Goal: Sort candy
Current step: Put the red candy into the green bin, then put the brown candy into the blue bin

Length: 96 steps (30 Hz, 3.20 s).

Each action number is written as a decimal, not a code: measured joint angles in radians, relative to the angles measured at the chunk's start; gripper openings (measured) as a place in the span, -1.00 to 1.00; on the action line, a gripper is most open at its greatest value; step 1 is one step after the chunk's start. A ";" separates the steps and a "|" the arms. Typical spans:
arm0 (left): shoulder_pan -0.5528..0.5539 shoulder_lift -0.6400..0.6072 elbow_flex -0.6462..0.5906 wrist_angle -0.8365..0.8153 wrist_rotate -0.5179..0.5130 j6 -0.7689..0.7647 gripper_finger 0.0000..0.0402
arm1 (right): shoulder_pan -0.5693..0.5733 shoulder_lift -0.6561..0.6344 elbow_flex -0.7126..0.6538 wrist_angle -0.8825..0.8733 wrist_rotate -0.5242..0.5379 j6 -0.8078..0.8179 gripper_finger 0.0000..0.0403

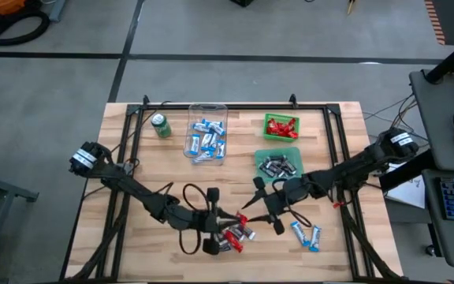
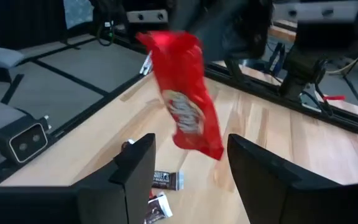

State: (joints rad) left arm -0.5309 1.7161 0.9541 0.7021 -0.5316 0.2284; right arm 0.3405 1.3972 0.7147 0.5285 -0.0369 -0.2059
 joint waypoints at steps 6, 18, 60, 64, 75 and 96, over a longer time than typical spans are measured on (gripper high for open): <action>0.023 0.002 -0.062 0.086 0.000 -0.052 -0.99 | 0.000 0.000 0.024 0.007 -0.021 -0.006 -0.05; 0.044 0.089 -0.042 0.249 -0.001 -0.004 -0.99 | -0.001 0.041 0.062 0.004 -0.015 -0.020 -0.18; -0.041 0.021 -0.025 -0.083 -0.630 -0.320 -0.21 | -0.642 -0.111 0.185 -0.894 0.532 0.124 -0.86; -0.043 0.021 -0.025 -0.083 -0.630 -0.325 -0.21 | -0.798 -0.093 0.193 -0.895 0.458 0.094 -0.85; -0.043 0.021 -0.027 -0.085 -0.629 -0.343 -0.21 | -0.986 -0.041 0.195 -0.898 0.196 0.175 -0.45; -0.049 0.021 -0.027 -0.258 -0.410 -0.486 -0.21 | -0.900 -0.139 0.193 -0.943 -0.029 0.290 -0.30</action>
State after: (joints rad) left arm -0.5800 1.7374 0.9268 0.4444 -0.9417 -0.2574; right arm -0.5600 1.2579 0.9081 -0.4145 -0.0664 0.0837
